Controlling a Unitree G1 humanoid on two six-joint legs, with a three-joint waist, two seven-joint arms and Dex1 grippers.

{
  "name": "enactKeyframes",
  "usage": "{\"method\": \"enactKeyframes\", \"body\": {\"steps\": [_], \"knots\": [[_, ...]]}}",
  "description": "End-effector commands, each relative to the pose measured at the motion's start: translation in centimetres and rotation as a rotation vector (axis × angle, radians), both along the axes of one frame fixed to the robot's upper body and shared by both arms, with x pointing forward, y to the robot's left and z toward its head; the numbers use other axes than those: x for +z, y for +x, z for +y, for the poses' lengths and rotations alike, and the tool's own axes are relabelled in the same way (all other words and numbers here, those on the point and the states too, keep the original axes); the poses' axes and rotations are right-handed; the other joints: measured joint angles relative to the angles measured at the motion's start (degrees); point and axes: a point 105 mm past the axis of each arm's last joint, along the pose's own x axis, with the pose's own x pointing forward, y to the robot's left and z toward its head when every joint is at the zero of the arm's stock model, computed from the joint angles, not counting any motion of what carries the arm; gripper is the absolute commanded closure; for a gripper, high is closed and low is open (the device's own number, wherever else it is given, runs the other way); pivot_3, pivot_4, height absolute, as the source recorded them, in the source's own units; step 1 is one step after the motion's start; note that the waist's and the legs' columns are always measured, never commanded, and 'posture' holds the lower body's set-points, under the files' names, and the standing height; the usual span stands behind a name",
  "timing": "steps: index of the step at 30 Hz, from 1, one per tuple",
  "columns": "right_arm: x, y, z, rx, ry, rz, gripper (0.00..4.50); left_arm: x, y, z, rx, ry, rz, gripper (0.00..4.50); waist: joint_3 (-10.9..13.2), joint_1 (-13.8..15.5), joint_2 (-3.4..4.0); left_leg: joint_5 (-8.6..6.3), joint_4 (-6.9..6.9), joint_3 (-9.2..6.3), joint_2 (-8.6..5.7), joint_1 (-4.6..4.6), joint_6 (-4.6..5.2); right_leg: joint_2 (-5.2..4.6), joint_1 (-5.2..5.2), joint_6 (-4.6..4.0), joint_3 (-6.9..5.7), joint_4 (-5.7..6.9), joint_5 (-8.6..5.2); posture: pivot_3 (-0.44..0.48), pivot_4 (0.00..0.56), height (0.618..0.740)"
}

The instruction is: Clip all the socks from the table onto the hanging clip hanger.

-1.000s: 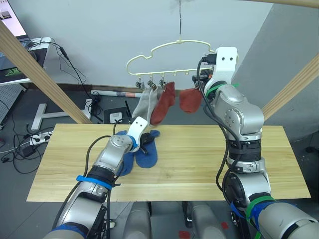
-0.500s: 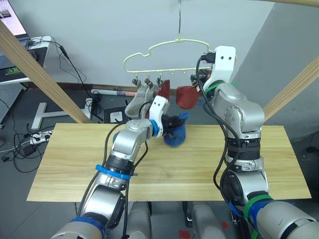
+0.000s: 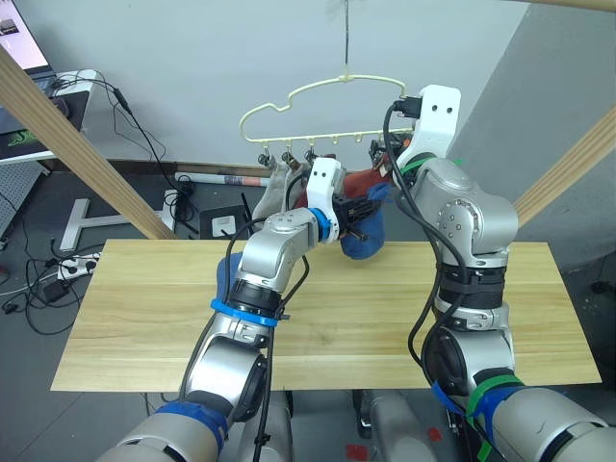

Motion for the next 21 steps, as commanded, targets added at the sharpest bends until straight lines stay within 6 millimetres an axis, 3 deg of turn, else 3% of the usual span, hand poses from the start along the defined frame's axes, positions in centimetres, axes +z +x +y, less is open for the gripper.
{"method": "enactKeyframes", "body": {"steps": [1,21], "knots": [[2.7,-0.9,0.4,0.019,0.024,-0.09,4.5,2.1,0.0,-0.7,-0.01,-0.041,-0.065,3.76,0.0,0.0,0.0,0.0,0.0,0.0,0.0,0.0,0.0,0.0,0.0,0.0,0.0,-0.01,0.0,0.041,0.303,0.74],[2.2,-1.1,0.5,0.013,0.028,-0.074,4.5,4.2,0.5,-1.3,0.0,-0.155,-0.054,3.76,0.0,-0.1,0.0,0.0,-0.01,0.0,0.0,-0.02,0.0,0.0,0.0,0.0,0.0,-0.07,0.0,0.024,0.293,0.74]]}}
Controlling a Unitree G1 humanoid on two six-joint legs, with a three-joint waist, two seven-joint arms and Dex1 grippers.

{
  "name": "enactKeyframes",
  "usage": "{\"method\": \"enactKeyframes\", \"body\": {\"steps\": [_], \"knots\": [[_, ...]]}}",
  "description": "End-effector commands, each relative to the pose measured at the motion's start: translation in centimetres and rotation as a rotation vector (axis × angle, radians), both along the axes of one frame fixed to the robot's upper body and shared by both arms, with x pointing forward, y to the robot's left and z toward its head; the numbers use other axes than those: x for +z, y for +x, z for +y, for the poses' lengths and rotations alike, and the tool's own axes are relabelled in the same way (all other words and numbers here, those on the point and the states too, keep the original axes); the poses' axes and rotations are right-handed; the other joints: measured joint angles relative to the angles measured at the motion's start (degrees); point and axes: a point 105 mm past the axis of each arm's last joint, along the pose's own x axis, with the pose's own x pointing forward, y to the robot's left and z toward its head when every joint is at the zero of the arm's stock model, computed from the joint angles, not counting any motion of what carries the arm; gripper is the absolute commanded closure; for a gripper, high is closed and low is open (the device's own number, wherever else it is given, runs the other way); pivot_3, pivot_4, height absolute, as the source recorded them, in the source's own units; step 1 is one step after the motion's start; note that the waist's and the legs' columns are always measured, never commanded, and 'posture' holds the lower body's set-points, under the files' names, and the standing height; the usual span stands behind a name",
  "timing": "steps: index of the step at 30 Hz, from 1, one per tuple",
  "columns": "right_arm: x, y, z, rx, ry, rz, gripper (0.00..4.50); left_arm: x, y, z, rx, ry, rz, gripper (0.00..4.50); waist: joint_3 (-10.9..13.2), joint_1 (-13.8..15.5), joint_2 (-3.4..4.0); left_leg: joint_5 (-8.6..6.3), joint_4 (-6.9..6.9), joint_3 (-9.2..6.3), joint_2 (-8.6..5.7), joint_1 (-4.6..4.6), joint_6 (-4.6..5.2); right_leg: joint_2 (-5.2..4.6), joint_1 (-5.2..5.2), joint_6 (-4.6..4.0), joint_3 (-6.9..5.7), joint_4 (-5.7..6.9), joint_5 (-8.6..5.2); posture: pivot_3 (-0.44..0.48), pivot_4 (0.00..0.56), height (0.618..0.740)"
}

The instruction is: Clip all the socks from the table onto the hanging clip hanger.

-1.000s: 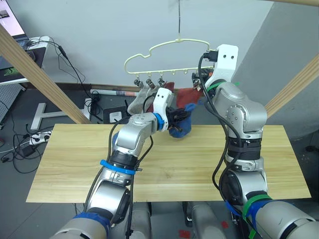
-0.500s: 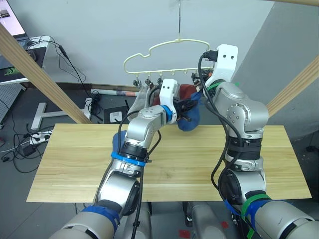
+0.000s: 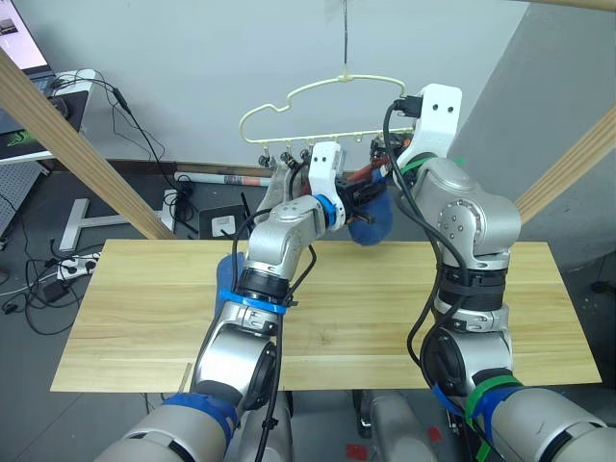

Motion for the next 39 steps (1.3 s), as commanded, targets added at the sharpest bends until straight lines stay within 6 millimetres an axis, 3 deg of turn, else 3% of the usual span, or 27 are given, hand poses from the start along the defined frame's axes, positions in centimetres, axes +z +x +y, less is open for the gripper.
{"method": "enactKeyframes", "body": {"steps": [1,11,14,19,23,27,31,36,39], "knots": [[2.0,-0.7,0.5,0.023,0.028,-0.078,4.5,2.0,-0.6,-0.9,-0.036,-0.042,-0.048,3.76,0.0,0.0,0.0,0.0,0.0,0.0,0.0,0.0,0.0,0.0,0.0,0.0,0.0,0.0,0.0,0.024,0.293,0.74],[2.0,-0.7,0.5,0.022,0.033,-0.076,4.5,2.5,-1.2,-1.9,-0.071,-0.082,-0.022,3.76,0.0,0.0,0.0,0.0,0.0,0.0,0.0,-0.02,0.0,0.0,0.0,0.0,0.0,-0.03,0.0,0.023,0.299,0.74],[2.0,-0.7,0.4,0.018,0.033,-0.073,3.62,2.5,-1.1,-1.8,-0.071,-0.082,-0.021,3.78,0.0,0.0,0.0,0.0,0.0,0.0,0.0,-0.01,0.0,0.0,0.0,0.0,0.0,-0.03,0.0,0.023,0.299,0.74],[2.0,-0.7,0.3,0.011,0.028,-0.074,1.79,2.6,-1.1,-1.7,-0.073,-0.081,-0.022,3.78,0.0,0.0,0.01,0.0,0.0,0.0,0.0,-0.02,0.0,0.0,0.0,0.0,0.0,-0.04,0.0,0.023,0.299,0.74],[2.0,-0.7,0.2,0.01,0.028,-0.077,1.79,2.6,-1.4,-1.7,-0.089,-0.074,-0.023,3.78,0.0,0.0,0.01,0.0,-0.04,0.0,0.0,-0.02,0.0,0.0,0.0,0.0,0.0,-0.08,0.0,0.025,0.3,0.74],[2.0,-0.7,0.2,0.009,0.028,-0.078,1.74,1.9,-1.9,-1.4,-0.112,-0.033,-0.027,2.89,0.0,0.0,0.01,0.0,-0.04,0.0,0.0,-0.03,0.0,0.0,0.0,0.0,0.0,-0.11,0.0,0.025,0.3,0.74],[1.8,-0.9,0.1,0.011,0.03,-0.07,1.74,1.3,-2.8,-0.9,-0.146,0.032,-0.056,1.66,0.0,0.0,0.02,0.0,-0.08,0.0,0.01,-0.02,0.0,0.0,0.0,0.0,0.0,-0.11,0.0,0.025,0.3,0.74],[0.4,-2.1,0.0,0.034,0.023,-0.038,1.74,0.1,-4.0,1.7,-0.174,0.11,-0.065,0.09,0.0,0.0,0.03,0.0,-0.12,0.0,0.02,-0.02,0.0,0.0,0.0,0.0,0.0,-0.13,0.0,0.033,0.301,0.74],[-0.3,-2.9,-0.2,0.039,0.019,-0.021,1.74,-0.3,-4.9,3.2,-0.198,0.138,-0.065,0.02,0.0,0.0,0.03,0.0,-0.14,-0.01,0.04,0.0,0.0,0.0,0.0,0.0,0.0,-0.12,0.0,0.033,0.301,0.74]]}}
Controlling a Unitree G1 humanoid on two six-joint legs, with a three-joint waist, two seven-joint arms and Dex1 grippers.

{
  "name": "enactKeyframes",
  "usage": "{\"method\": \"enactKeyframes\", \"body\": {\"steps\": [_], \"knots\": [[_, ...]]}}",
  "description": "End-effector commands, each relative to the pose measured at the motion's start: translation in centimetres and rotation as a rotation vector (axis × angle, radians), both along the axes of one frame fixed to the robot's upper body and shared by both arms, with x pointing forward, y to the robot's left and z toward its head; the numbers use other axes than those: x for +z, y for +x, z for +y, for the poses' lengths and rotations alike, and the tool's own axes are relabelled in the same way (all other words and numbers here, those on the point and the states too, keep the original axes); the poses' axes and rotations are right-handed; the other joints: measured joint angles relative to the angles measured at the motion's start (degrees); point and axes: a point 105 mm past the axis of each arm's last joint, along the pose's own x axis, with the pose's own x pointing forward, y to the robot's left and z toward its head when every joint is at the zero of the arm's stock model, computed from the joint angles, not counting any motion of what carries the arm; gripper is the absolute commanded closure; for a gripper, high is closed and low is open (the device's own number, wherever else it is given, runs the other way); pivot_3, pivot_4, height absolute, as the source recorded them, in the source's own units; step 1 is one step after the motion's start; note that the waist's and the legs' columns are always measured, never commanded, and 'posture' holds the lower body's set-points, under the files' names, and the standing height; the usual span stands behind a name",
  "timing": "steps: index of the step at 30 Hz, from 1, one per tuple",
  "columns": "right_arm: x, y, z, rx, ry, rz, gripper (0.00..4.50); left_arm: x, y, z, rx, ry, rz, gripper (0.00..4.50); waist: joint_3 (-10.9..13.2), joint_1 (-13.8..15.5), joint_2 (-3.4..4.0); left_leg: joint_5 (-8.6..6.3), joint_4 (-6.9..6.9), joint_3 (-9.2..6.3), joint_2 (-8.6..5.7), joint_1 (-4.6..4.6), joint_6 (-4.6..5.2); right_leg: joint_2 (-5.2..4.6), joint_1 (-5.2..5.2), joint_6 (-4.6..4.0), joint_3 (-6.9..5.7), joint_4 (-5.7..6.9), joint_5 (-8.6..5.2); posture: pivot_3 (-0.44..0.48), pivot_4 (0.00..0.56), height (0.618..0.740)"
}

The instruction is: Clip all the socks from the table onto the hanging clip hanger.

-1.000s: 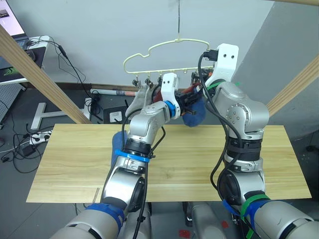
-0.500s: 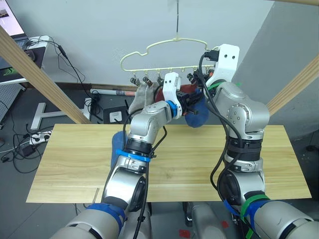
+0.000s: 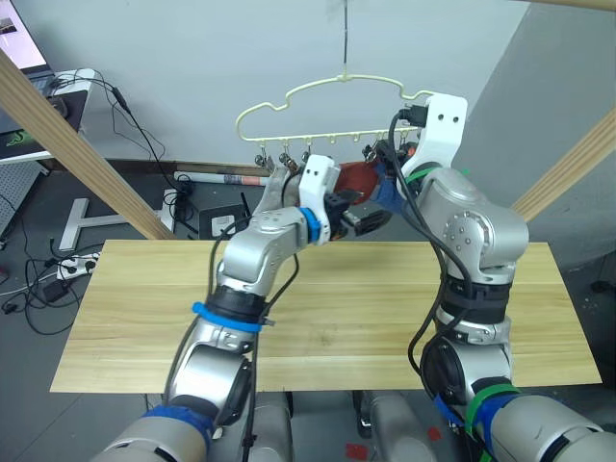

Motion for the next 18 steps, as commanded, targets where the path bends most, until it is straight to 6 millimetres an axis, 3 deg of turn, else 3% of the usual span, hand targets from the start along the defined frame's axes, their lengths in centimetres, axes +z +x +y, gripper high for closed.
{"method": "enactKeyframes", "body": {"steps": [1,13,18], "knots": [[0.6,-1.7,0.2,0.03,-0.008,-0.04,1.74,1.2,-1.7,0.7,-0.077,-0.012,-0.04,0.02,0.0,0.1,0.01,0.0,0.0,0.0,0.0,0.0,0.0,0.0,0.0,0.0,0.0,0.0,0.0,0.033,0.301,0.74],[-2.5,-6.3,-0.8,0.05,-0.211,-0.064,1.74,3.4,-3.9,6.3,-0.139,0.016,-0.195,0.02,0.0,0.1,0.01,0.0,0.01,-0.01,0.0,-0.01,0.0,0.0,0.02,0.01,0.0,-0.09,-0.01,0.039,0.287,0.74],[-2.8,-7.0,-1.7,-0.014,-0.204,-0.09,1.74,5.2,-4.5,7.6,-0.192,0.003,-0.256,0.02,0.0,0.1,0.0,0.0,-0.01,0.01,0.0,-0.01,0.0,-0.01,0.01,0.02,0.01,-0.14,-0.01,0.036,0.279,0.74]]}}
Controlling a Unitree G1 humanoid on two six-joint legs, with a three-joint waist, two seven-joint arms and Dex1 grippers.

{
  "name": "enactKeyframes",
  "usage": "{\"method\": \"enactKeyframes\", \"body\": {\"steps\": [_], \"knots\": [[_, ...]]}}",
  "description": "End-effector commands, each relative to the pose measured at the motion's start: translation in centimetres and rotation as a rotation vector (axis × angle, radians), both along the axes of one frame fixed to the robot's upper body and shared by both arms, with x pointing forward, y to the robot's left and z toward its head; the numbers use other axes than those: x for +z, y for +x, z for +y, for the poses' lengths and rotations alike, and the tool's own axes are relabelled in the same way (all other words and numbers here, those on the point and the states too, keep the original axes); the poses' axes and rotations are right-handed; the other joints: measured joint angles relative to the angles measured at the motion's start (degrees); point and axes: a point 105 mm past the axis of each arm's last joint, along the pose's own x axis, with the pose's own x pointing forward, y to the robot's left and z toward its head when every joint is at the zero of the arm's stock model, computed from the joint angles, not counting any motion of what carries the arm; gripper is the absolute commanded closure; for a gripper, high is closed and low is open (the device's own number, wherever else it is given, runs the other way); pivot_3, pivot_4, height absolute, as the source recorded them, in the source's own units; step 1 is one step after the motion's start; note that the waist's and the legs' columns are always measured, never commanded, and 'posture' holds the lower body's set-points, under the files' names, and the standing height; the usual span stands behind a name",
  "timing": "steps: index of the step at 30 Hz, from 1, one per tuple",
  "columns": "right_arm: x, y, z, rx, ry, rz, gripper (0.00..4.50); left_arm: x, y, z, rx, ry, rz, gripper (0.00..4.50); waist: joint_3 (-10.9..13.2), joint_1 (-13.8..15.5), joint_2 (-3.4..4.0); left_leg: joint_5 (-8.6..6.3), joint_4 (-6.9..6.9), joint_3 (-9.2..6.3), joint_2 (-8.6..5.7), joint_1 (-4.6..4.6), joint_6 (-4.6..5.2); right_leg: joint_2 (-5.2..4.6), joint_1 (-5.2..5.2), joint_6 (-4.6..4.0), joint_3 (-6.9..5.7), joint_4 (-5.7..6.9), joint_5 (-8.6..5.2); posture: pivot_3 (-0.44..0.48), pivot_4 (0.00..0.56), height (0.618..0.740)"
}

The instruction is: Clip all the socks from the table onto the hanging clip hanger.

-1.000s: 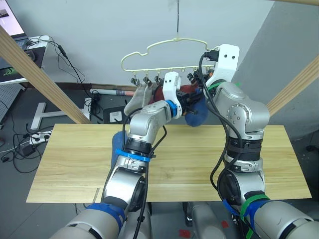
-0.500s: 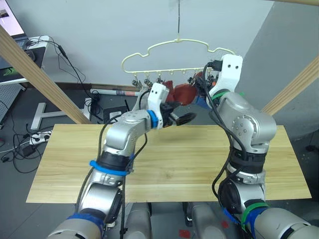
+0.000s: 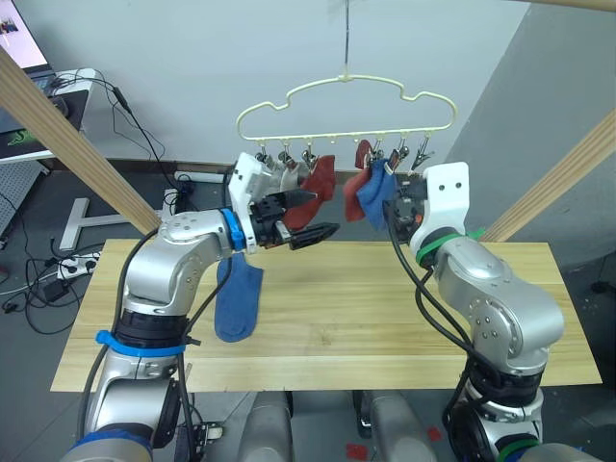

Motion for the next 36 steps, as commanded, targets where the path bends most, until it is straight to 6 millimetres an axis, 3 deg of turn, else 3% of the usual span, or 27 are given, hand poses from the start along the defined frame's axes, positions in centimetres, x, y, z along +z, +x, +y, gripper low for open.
{"method": "enactKeyframes", "body": {"steps": [1,14,15,18,29,36], "knots": [[1.7,-0.9,-0.6,-0.048,0.014,-0.109,1.74,2.8,-1.0,0.4,-0.081,-0.032,-0.094,0.02,0.0,0.0,0.0,0.0,0.0,0.0,0.0,0.0,0.0,0.0,0.0,0.0,-0.01,0.0,0.0,0.035,0.278,0.74],[2.1,0.0,-1.9,-0.19,0.06,-0.147,1.74,8.0,-0.5,1.3,-0.173,-0.082,-0.182,0.02,0.0,0.0,-0.01,0.0,0.01,-0.01,0.0,-0.01,0.0,0.01,0.01,0.0,-0.03,-0.02,0.0,0.039,0.268,0.74],[2.2,0.0,-2.0,-0.199,0.059,-0.149,1.74,8.2,-0.5,1.3,-0.174,-0.082,-0.184,0.02,0.0,0.0,-0.01,0.0,0.01,-0.01,0.0,0.0,0.0,0.01,0.01,0.0,-0.02,-0.01,0.0,0.039,0.266,0.74],[2.4,0.2,-2.0,-0.202,0.07,-0.148,2.62,8.3,-0.6,1.4,-0.179,-0.074,-0.19,0.0,0.0,0.0,0.0,0.0,0.01,-0.01,0.01,0.0,0.0,0.01,0.01,-0.01,-0.03,0.01,0.0,0.041,0.266,0.74],[3.1,1.6,-1.3,-0.175,0.127,-0.14,2.62,8.0,-0.5,1.4,-0.156,-0.055,-0.194,0.0,0.0,0.0,0.0,0.01,0.05,-0.01,0.01,0.0,0.0,0.01,0.01,-0.02,-0.03,0.07,0.01,0.056,0.267,0.74],[3.1,3.4,-2.0,-0.178,0.124,-0.13,2.62,8.0,-0.3,1.6,-0.133,-0.048,-0.194,0.0,0.0,0.0,0.0,0.01,0.06,-0.01,0.0,0.0,0.0,0.01,0.01,-0.02,-0.03,0.1,0.01,0.069,0.275,0.74]]}}
